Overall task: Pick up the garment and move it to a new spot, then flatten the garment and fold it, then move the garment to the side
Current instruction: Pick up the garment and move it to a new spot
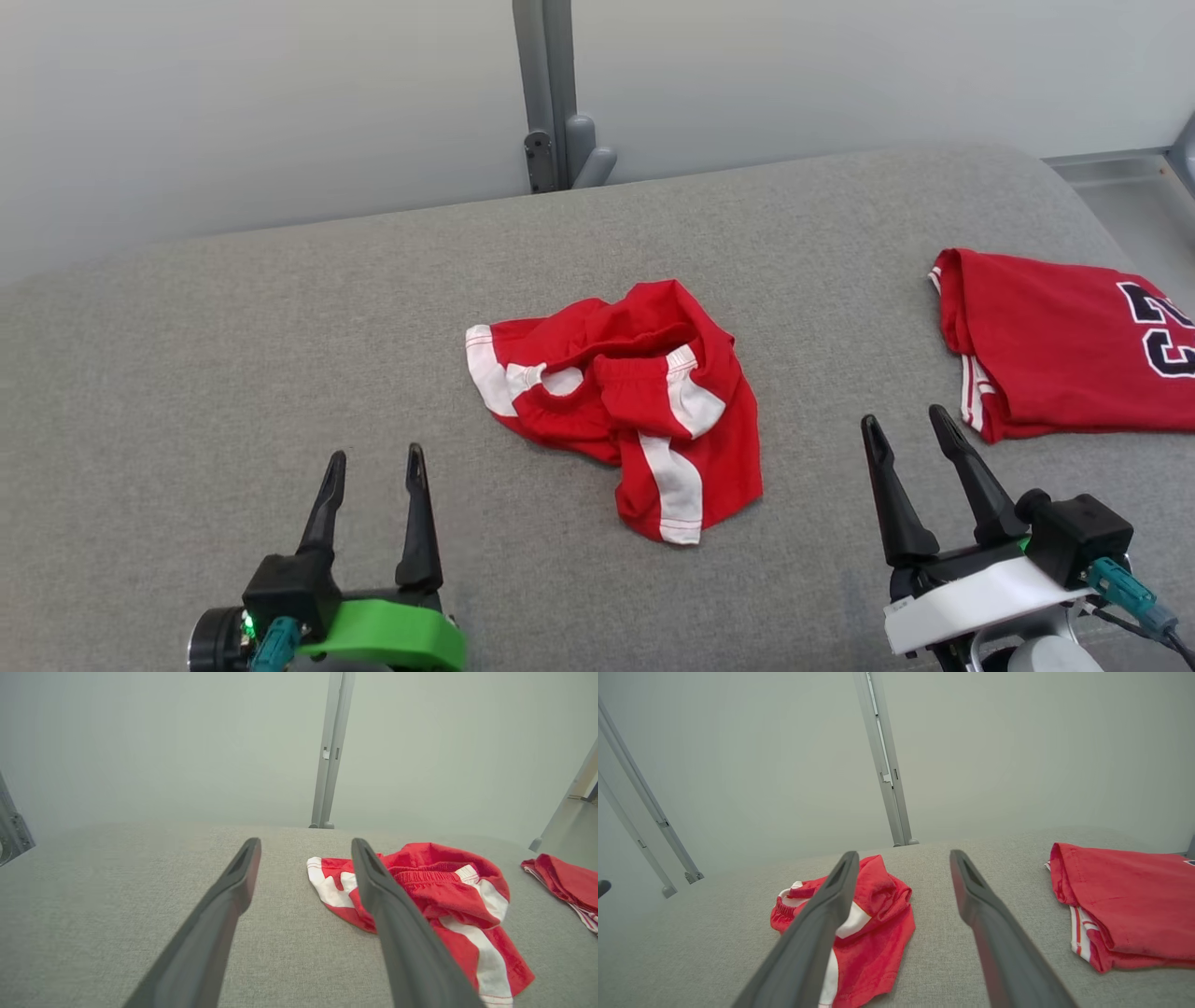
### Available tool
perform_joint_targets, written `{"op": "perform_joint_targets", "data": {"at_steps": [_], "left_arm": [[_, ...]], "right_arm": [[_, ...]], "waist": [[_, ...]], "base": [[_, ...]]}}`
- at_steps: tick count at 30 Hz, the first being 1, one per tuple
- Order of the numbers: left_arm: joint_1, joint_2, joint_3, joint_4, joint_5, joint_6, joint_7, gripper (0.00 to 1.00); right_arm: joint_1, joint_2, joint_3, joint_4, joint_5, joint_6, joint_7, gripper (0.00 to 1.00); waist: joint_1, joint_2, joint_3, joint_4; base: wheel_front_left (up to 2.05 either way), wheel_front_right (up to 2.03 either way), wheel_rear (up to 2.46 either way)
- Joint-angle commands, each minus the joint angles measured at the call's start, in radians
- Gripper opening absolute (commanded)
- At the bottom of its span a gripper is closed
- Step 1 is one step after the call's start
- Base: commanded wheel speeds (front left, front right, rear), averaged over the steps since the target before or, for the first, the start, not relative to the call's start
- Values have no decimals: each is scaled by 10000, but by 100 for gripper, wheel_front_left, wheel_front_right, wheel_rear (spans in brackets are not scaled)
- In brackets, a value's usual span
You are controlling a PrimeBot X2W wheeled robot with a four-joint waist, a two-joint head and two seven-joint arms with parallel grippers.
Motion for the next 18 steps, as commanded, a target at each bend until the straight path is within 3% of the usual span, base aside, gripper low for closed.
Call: {"op": "perform_joint_targets", "data": {"at_steps": [1,5,9,18], "left_arm": [[151,2,115,-142,209,83,-19,100],[969,-216,694,-564,676,-83,-19,100],[1511,-393,1067,-956,1128,-668,-20,100],[2085,-668,1970,-870,1772,-1536,-21,100]], "right_arm": [[109,17,-37,-8,-72,-4,-10,100],[374,125,-102,-10,-128,-4,-10,100],[583,165,-150,30,-146,-4,-10,100],[1014,32,117,130,-303,-4,-10,100]], "waist": [[1,-1,-257,247],[1,-1,-425,404],[1,-1,-551,512],[1,-1,-657,478]], "base": [[0,0,0],[0,0,0],[0,0,0],[0,0,0]]}}
